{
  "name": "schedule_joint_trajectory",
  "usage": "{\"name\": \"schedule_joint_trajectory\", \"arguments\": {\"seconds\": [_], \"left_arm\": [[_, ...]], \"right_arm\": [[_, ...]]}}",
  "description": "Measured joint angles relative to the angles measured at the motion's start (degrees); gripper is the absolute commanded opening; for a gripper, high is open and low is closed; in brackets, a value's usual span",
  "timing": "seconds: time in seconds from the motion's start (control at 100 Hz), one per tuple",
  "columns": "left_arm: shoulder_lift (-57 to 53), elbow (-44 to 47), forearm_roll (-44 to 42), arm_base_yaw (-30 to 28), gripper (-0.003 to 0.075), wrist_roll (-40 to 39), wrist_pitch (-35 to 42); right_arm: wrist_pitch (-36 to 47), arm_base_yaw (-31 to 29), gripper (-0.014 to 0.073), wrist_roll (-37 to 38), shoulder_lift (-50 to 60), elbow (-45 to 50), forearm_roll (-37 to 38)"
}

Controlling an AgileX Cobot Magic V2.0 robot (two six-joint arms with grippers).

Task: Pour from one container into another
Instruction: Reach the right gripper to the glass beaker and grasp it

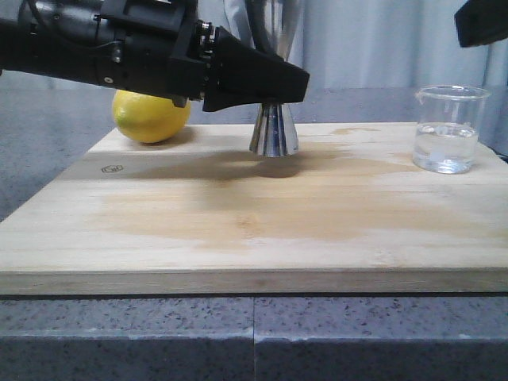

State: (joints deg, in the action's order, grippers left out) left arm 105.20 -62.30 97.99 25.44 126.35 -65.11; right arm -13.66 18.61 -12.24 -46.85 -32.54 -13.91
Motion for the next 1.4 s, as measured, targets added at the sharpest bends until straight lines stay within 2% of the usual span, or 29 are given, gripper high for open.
{"name": "schedule_joint_trajectory", "arguments": {"seconds": [0.36, 1.06, 1.4], "left_arm": [[0.0, 0.0, 0.0, 0.0, 0.0022, 0.0, 0.0], [0.0, 0.0, 0.0, 0.0, 0.0022, 0.0, 0.0], [0.0, 0.0, 0.0, 0.0, 0.0022, 0.0, 0.0]], "right_arm": [[18.1, 2.5, 0.0626, 0.0, -2.7, 11.1, -2.4], [41.6, 5.0, 0.0622, 1.8, -24.5, 11.5, -3.0], [47.8, 5.0, 0.0423, 2.8, -29.2, 11.5, -2.8]]}}
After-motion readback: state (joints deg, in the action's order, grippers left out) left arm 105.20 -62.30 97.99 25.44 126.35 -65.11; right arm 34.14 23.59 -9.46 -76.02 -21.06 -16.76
